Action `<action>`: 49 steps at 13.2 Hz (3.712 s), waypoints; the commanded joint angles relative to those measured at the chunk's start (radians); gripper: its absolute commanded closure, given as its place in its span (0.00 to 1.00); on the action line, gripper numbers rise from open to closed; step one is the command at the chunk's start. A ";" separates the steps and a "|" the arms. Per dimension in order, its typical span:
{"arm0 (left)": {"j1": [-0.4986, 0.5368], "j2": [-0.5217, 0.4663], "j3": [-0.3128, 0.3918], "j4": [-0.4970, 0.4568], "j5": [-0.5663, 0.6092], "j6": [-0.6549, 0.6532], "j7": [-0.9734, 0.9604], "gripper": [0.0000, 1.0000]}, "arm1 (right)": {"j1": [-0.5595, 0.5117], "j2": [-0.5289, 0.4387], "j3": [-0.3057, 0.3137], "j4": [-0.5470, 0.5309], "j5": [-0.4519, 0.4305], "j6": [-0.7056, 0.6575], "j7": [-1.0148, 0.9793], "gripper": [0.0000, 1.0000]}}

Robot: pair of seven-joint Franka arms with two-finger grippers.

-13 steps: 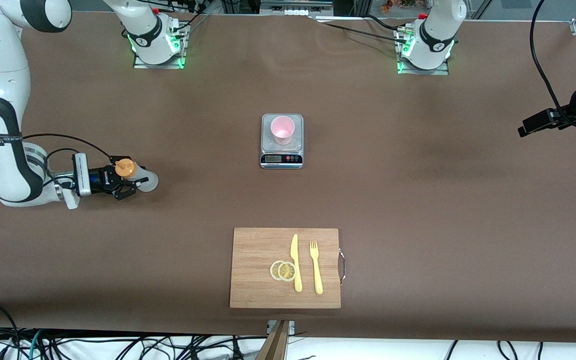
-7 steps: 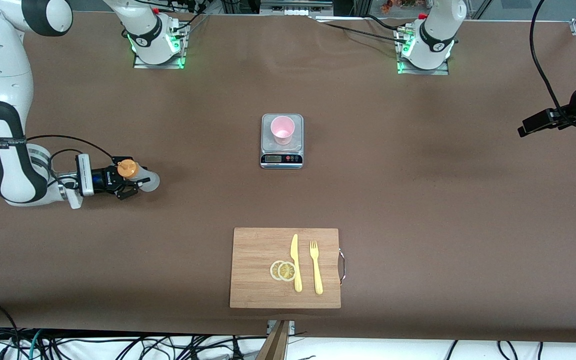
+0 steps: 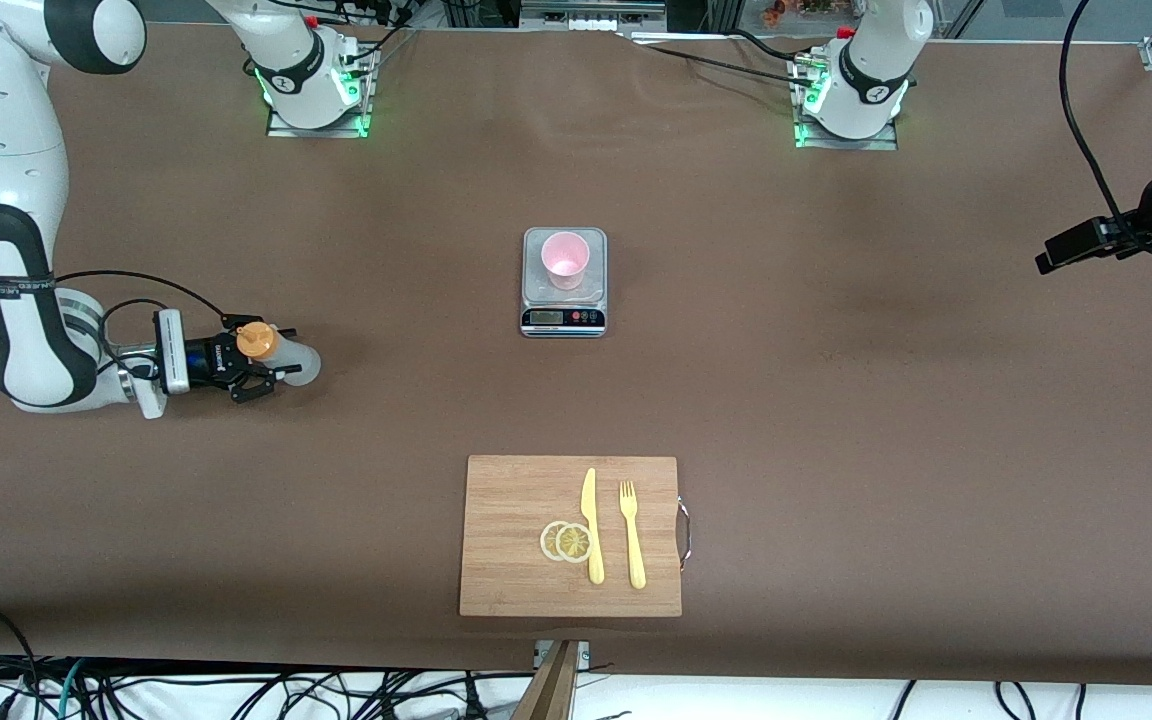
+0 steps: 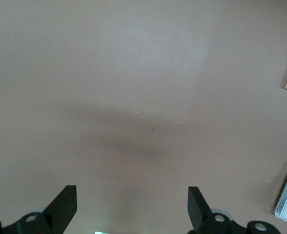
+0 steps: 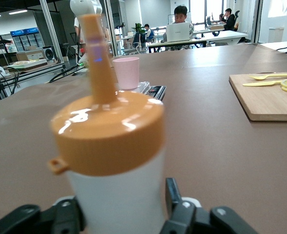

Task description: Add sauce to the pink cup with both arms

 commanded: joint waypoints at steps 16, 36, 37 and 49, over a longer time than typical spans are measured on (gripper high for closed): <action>0.001 -0.013 -0.005 -0.011 -0.014 -0.006 0.007 0.00 | -0.016 -0.028 -0.042 0.340 -0.118 -0.141 0.481 0.00; 0.001 -0.013 -0.006 -0.011 -0.014 -0.006 0.007 0.00 | 0.214 -0.384 -0.022 0.368 -0.621 -0.151 1.849 0.00; 0.003 -0.013 -0.006 -0.011 -0.014 -0.006 0.007 0.00 | 0.215 -0.401 -0.022 0.355 -0.623 -0.151 1.903 0.00; 0.003 -0.011 -0.006 -0.010 -0.014 -0.004 0.007 0.00 | 0.275 -0.562 -0.007 0.276 -0.840 -0.243 2.364 0.00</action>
